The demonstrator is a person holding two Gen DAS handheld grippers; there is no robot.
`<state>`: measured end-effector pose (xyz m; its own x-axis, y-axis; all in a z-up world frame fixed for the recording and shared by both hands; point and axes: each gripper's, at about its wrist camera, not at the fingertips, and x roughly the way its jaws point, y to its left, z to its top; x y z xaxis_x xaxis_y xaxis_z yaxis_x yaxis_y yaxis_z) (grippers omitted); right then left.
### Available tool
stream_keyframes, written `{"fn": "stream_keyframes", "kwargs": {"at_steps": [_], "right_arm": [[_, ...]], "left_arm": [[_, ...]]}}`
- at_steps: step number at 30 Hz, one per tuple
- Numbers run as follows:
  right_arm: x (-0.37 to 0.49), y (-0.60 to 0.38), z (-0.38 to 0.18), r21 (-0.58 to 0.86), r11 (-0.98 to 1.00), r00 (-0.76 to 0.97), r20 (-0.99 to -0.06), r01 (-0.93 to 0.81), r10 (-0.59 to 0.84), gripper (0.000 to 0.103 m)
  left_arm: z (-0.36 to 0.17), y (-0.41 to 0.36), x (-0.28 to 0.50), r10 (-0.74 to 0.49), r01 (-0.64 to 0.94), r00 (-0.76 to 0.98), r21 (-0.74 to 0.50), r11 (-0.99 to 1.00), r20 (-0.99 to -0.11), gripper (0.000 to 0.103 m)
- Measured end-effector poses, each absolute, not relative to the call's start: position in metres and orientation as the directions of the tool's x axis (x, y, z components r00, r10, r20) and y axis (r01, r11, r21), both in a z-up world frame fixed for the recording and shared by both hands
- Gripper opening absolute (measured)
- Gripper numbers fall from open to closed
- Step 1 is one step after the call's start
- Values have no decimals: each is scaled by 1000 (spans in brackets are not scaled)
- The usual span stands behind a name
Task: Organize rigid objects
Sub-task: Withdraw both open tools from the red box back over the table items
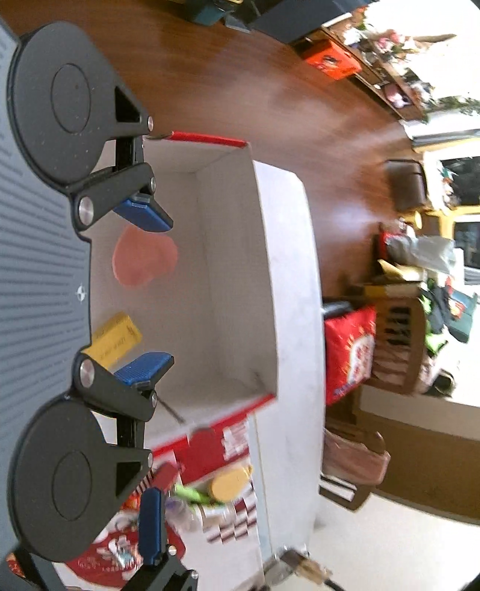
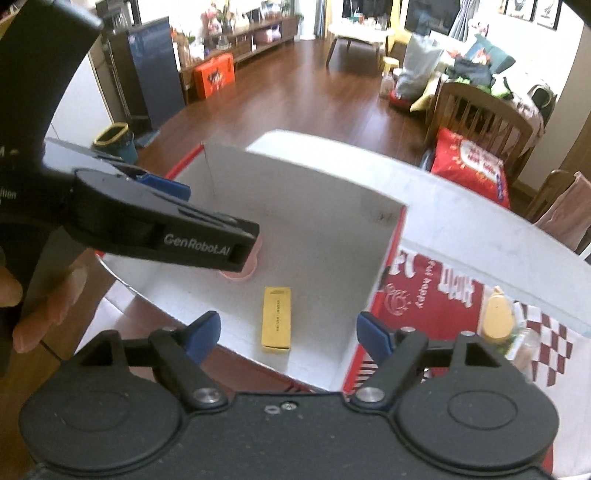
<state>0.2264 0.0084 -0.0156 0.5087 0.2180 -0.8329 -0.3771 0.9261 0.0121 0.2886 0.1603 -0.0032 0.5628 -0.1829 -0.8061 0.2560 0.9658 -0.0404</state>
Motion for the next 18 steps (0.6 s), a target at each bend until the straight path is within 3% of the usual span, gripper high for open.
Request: {"fn": "stream_keyframes", "kwargs": {"at_steps": [18], "right_arm": [[161,-96,22,59,962,634,-742,-266,220,92]], "left_arm": [[33,93,215,-266,315,680,-55,947,-683,79]]}}
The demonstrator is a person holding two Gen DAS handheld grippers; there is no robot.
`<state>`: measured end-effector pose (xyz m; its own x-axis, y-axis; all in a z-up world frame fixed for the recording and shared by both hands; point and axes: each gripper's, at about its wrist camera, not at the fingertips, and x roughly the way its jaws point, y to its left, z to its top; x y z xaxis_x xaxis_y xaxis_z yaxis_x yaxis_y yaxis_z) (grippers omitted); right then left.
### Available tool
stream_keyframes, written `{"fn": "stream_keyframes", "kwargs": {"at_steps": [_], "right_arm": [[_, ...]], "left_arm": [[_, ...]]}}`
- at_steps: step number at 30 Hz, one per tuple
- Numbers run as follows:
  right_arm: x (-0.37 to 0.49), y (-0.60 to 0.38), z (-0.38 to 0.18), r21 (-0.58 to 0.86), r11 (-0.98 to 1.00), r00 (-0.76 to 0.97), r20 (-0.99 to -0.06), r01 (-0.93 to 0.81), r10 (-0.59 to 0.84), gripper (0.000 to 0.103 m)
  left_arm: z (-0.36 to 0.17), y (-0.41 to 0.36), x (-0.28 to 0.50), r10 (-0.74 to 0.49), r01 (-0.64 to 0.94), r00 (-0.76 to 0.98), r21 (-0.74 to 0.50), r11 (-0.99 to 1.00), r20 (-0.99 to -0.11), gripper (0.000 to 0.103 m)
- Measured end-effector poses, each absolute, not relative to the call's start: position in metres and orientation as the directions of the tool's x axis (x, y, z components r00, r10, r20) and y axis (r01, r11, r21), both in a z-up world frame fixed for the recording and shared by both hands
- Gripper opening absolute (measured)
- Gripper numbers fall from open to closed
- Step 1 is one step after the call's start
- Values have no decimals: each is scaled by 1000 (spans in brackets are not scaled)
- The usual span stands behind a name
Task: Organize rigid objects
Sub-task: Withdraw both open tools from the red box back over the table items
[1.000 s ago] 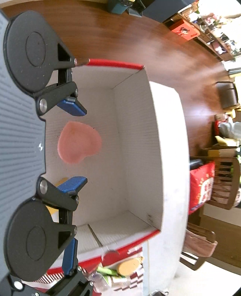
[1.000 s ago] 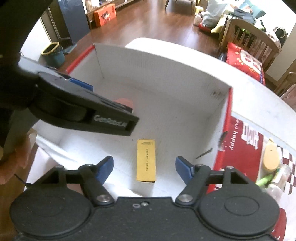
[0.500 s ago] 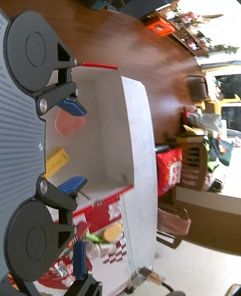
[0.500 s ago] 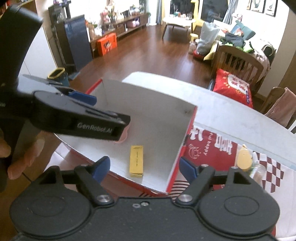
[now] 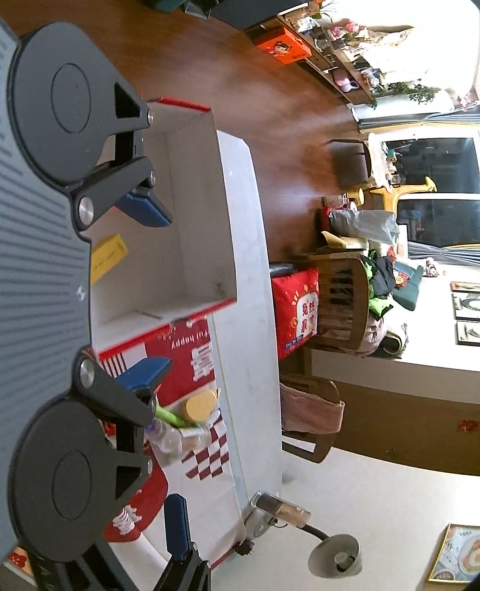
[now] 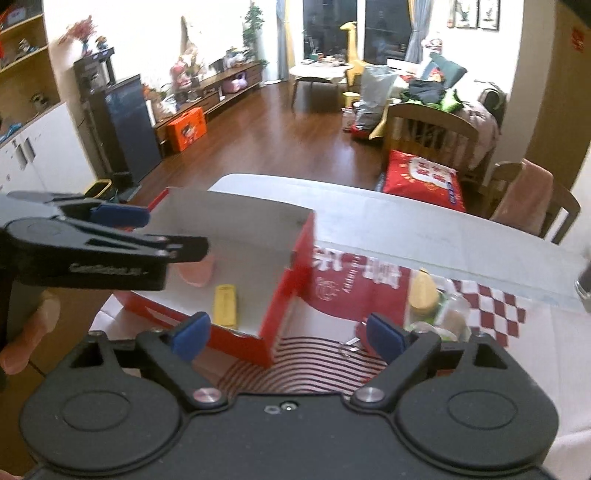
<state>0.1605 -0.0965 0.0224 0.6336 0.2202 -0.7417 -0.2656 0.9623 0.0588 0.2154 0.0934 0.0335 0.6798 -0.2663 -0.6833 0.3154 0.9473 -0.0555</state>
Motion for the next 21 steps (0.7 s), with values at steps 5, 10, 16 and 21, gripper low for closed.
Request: {"fn": "stream_keyframes", "kwargs": {"at_steps": [5,10,16,21], "right_arm": [[149,-125,21,62,969,647,-734,-239,207,97],[140,-151,18,57,972,657,-728,-227,196,100],[130,-184,13,67,973,662,-723,-220,199,100],[127,-211,8,67,975,663,-724,-210,192,101]], "left_arm": [[30,71,202,-285,326,671,-73,942,-684,82],[24,44,192,-300,333,661,-89,939,-688,82],[17,13,183,-324,345,660,-110,932,-677,89],[10,-13,179,-336,347,663,-123,930,-669,101]]}}
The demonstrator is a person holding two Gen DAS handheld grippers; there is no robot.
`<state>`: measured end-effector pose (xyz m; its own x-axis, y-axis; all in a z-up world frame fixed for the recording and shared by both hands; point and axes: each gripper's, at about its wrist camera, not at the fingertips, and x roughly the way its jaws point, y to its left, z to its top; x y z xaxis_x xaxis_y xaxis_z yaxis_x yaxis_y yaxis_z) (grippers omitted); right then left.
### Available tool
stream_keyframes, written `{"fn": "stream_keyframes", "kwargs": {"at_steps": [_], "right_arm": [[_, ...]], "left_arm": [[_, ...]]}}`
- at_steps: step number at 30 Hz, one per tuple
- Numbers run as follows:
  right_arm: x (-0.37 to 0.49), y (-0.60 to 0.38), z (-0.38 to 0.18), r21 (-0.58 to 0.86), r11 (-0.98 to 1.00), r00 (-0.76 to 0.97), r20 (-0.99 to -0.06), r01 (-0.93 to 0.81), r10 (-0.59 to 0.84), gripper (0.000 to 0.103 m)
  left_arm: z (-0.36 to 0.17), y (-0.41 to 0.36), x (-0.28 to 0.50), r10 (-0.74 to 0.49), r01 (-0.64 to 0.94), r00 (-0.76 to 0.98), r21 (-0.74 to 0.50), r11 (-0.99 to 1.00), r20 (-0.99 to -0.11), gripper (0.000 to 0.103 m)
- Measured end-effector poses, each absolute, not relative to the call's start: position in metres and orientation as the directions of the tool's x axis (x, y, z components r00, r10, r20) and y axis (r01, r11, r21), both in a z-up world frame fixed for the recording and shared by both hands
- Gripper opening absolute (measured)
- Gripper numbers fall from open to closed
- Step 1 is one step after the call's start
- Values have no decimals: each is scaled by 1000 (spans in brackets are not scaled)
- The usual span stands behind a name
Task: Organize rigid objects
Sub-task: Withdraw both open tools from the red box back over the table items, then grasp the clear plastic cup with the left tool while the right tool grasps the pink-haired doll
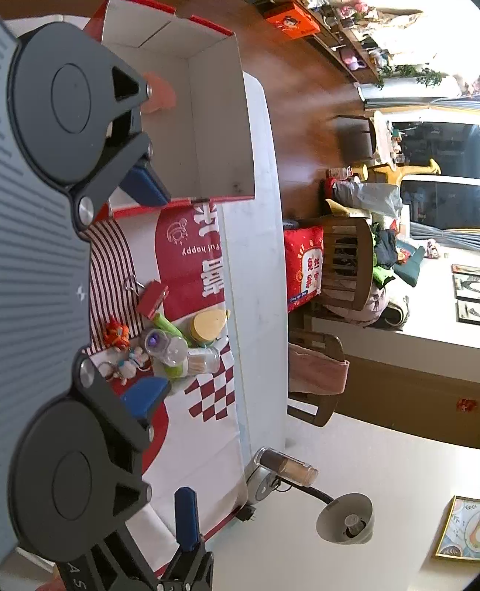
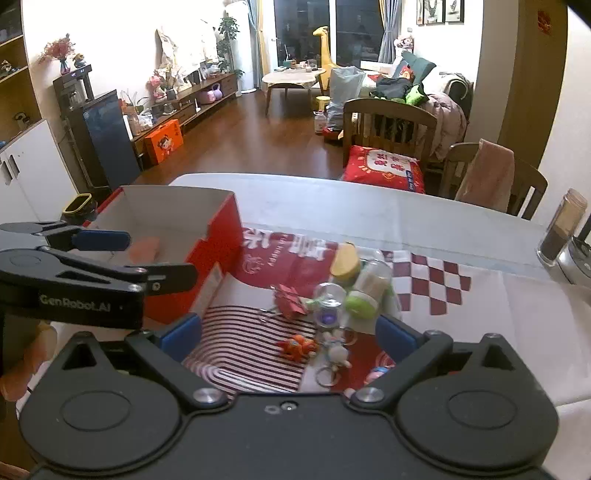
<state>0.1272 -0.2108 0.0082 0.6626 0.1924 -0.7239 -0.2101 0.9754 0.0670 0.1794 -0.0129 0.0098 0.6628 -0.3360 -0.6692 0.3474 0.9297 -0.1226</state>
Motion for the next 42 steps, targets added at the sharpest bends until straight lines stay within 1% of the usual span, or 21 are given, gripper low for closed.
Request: {"fn": "stream_keyframes", "kwargs": {"at_steps": [5,8,12,17,26,33,37,42], "right_arm": [[127,-235,1,79,976,656,-729,-204,196,101],[127,-248,-5,83,976,653,-731,-201,197,101],[128,-264,-12,89,976,643,-740,-198,198,101],[129,-281,-20,94,975,631,-749,-201,202,101],[134,-300,-50,53,974,614,-768,-221,182,100],[146,-304,-86,48,974,565,-808,-221,168,93],[156,-301,-106,49,976,535,-830,-210,156,88],[166,-292,-127,49,978,494,-857,-203,145,83]], "left_arm": [[-1,-34,180,-342,349,662,-129,928,-667,103],[-9,-47,179,-331,348,671,-112,931,-663,103],[-21,-62,181,-329,350,652,-114,930,-683,103],[-36,-75,185,-301,331,665,-92,939,-683,103],[-71,-94,197,-289,312,630,-106,944,-721,103],[-92,-108,216,-263,307,634,-76,949,-727,103],[-101,-123,228,-219,305,666,-8,952,-713,103],[-115,-137,242,-210,325,661,23,945,-721,103]]}}
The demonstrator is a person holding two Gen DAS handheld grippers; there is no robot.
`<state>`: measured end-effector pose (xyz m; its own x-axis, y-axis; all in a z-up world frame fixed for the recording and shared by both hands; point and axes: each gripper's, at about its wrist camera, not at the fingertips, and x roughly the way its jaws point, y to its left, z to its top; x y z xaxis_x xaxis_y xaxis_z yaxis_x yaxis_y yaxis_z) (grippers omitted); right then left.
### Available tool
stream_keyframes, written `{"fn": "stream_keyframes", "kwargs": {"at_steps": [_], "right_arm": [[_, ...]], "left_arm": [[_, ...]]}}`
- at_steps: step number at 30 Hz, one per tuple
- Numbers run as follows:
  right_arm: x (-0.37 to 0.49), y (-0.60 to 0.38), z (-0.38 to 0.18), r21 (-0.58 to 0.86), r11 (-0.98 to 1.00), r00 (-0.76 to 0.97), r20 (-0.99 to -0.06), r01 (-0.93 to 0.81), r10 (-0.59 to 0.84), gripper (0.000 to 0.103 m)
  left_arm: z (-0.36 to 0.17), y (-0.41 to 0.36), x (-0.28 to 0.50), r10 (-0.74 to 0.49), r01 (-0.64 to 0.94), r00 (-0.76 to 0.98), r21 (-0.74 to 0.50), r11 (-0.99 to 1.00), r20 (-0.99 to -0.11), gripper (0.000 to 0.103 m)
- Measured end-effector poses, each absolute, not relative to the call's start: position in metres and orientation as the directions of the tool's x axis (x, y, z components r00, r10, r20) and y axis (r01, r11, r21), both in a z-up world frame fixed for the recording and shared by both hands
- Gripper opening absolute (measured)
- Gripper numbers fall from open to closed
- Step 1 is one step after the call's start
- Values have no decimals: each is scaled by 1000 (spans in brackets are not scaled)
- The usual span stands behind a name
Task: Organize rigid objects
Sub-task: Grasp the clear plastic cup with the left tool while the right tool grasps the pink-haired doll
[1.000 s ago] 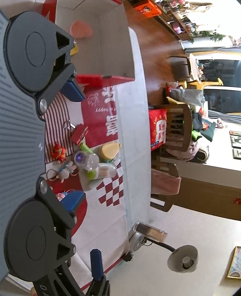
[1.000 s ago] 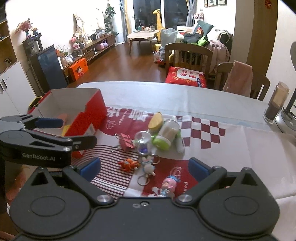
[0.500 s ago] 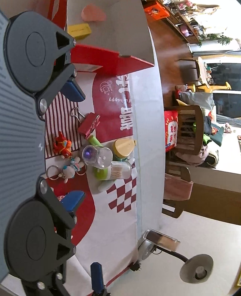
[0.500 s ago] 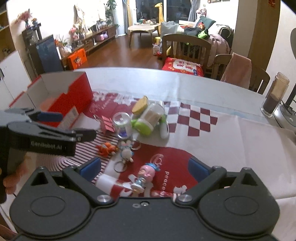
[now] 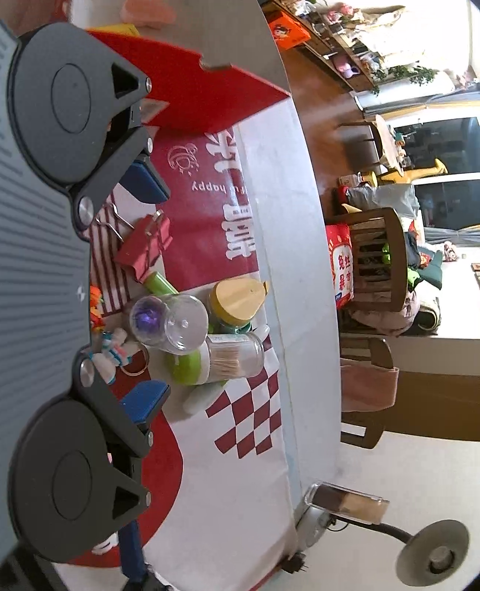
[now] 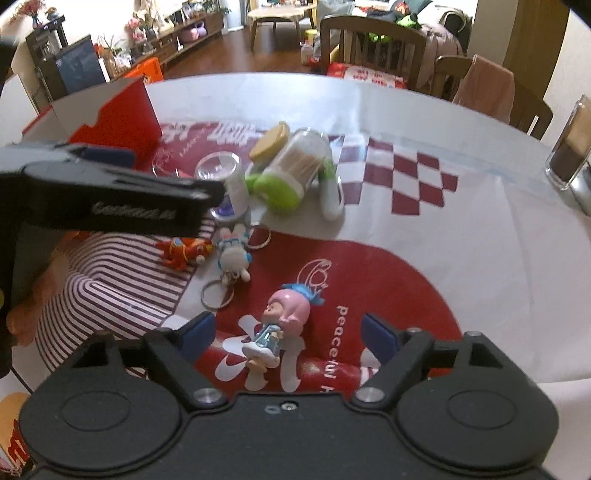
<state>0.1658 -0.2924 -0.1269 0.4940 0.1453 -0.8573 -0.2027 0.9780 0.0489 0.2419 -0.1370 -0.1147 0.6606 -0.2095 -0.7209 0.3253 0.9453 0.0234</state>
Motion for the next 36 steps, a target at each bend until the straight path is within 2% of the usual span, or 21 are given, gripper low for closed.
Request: {"fn": "stream_keyframes", "kwargs": {"at_steps": [5,9,12,16,18,21,23,25,27,36], "right_arm": [[173,-285,-140,44,979,459,-879,-200,133,77],[177,-281,-147,39,979,431,-894,-200,124,67],[177,-279,-152,35,978,416,-902,-205,119,59],[177,-279,-155,37,979,409,-905,-201,118,55],[177,-278,-155,28,979,411,-905,-201,110,50],[178,-280,-155,30,980,416,-903,-198,111,45],[179,-281,-155,25,981,417,-903,-193,105,41],[178,-281,-155,13,983,420,-903,-186,91,30],[179,-282,-154,4,985,424,-903,-172,78,24],[175,-286,-144,30,990,451,-888,-137,90,24]], "left_arm": [[-125,-146,256,-207,337,649,34,941,-732,102],[-131,-151,262,-205,349,647,47,936,-734,100],[-135,-155,266,-212,370,636,53,927,-742,84],[-139,-159,270,-224,390,623,49,919,-749,74],[-141,-160,272,-230,400,612,45,916,-756,62],[-142,-161,274,-244,415,601,36,909,-761,52],[-142,-162,275,-253,421,598,30,907,-761,48],[-142,-163,275,-263,429,591,21,903,-763,41],[-143,-163,274,-259,430,592,27,902,-763,41],[-134,-157,269,-256,419,591,20,908,-765,41]]}}
